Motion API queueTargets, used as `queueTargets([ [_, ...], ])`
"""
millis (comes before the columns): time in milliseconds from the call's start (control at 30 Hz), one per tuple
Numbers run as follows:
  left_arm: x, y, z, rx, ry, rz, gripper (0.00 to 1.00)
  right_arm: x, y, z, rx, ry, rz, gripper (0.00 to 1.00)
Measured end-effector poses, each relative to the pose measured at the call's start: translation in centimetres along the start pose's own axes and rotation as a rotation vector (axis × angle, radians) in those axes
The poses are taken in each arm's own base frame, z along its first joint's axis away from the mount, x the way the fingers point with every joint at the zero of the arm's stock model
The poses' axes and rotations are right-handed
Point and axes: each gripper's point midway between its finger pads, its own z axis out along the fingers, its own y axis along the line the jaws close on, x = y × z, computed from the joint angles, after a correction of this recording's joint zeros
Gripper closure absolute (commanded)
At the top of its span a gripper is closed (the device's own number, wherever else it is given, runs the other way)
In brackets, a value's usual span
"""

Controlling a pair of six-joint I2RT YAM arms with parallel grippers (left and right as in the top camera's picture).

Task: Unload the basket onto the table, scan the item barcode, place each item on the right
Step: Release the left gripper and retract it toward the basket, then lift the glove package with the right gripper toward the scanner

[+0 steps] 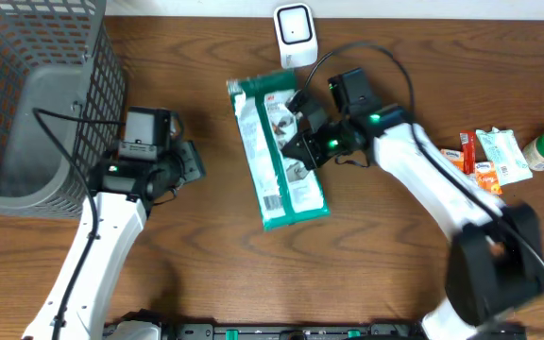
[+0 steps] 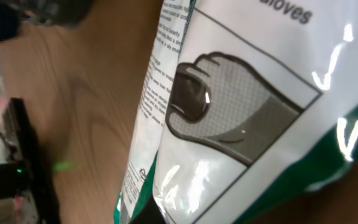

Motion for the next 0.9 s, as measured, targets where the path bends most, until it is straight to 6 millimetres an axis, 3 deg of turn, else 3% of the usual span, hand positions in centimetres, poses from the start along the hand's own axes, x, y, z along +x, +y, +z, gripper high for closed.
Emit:
queueTargets([
  [200,-0.9,1.8,-0.1,-0.025,-0.013,-0.072,0.35,-2.7,2.0,-6.0,0.197,-0.118,-0.175,0.99],
  [400,-0.8,1.9,-0.1,-0.028,-0.011,-0.075,0.31,-4.2,3.2,-9.6,0.356,-0.186,-0.345,0.99],
  [567,-0.3,2.1,-0.1,-0.037,0.008,-0.077,0.30,-5.7,4.2,-11.2,0.474,-0.227,-0.499,0.99],
  [700,-0.4,2.2,-0.1,-0.042,0.005,-0.077,0.30,-6.4,4.5,-11.1,0.578,-0.195,-0.684,0.99],
  [900,-0.6,2.6,-0.2,-0.065,-0.007,-0.077,0.17,-9.1,5.9,-11.8,0.783,-0.203,-0.929,0.99],
])
